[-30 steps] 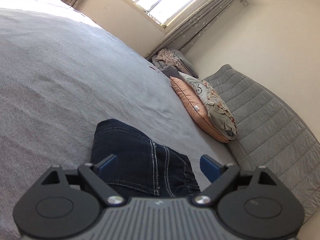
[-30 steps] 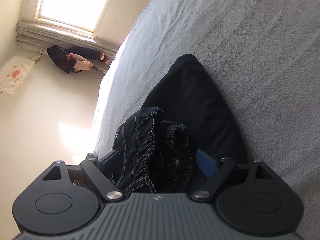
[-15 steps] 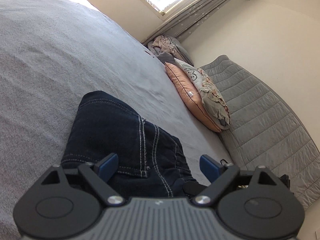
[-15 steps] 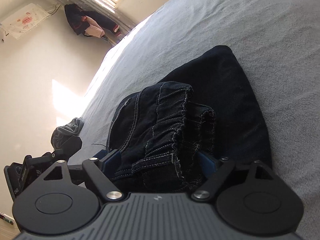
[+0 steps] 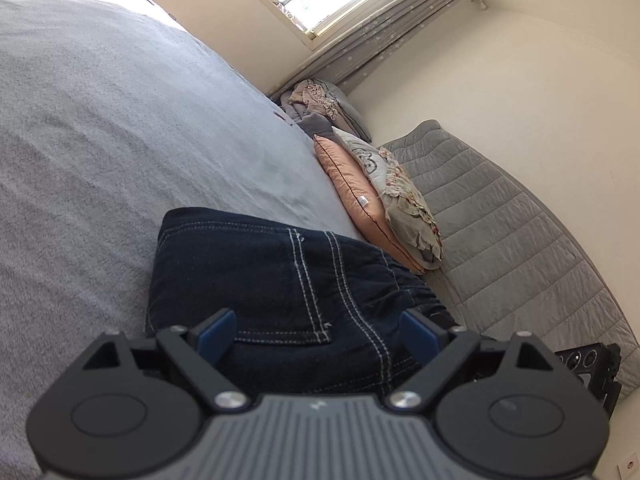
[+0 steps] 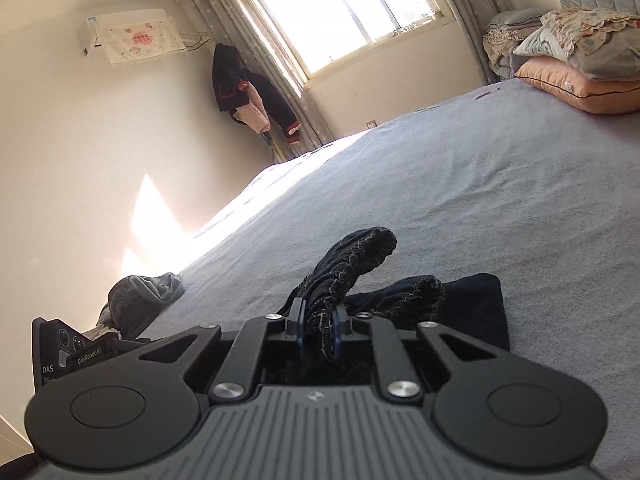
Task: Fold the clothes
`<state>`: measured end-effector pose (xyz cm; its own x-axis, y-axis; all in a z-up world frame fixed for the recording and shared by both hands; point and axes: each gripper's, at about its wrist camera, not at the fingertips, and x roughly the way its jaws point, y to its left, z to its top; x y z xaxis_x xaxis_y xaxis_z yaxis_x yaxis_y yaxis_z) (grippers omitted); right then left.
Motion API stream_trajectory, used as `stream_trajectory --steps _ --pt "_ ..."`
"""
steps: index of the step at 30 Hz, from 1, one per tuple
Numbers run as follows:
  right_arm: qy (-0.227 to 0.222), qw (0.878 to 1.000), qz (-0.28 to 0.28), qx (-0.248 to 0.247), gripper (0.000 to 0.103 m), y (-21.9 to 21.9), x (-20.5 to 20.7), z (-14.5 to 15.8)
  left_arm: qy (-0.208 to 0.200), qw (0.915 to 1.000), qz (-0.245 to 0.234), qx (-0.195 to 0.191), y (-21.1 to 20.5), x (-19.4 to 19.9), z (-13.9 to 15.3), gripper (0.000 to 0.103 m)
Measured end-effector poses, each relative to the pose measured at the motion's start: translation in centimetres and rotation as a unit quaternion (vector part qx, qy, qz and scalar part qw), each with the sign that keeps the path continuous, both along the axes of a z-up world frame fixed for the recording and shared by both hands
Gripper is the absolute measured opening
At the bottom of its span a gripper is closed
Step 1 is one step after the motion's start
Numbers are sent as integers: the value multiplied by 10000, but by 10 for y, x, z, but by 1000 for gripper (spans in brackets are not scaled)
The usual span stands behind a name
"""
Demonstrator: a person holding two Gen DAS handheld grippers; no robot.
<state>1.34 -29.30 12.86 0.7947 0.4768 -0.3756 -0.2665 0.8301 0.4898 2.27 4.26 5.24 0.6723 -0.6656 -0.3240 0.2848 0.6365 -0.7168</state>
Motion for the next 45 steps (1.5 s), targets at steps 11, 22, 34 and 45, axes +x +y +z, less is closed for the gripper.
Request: stream_trajectory --steps 11,22,34,45 --pt "129 9946 -223 -1009 14 6 -6 -9 -46 9985 -426 332 -29 8 -15 92" --pt "929 9821 -378 -1593 24 0 19 -57 26 9909 -561 1226 -42 9 -28 91" --pt "745 9837 280 -1613 14 23 11 -48 -200 9833 -909 1566 -56 4 -32 102" --pt "1290 9797 271 -1512 5 21 13 -65 -237 9727 -870 2140 -49 -2 -21 75"
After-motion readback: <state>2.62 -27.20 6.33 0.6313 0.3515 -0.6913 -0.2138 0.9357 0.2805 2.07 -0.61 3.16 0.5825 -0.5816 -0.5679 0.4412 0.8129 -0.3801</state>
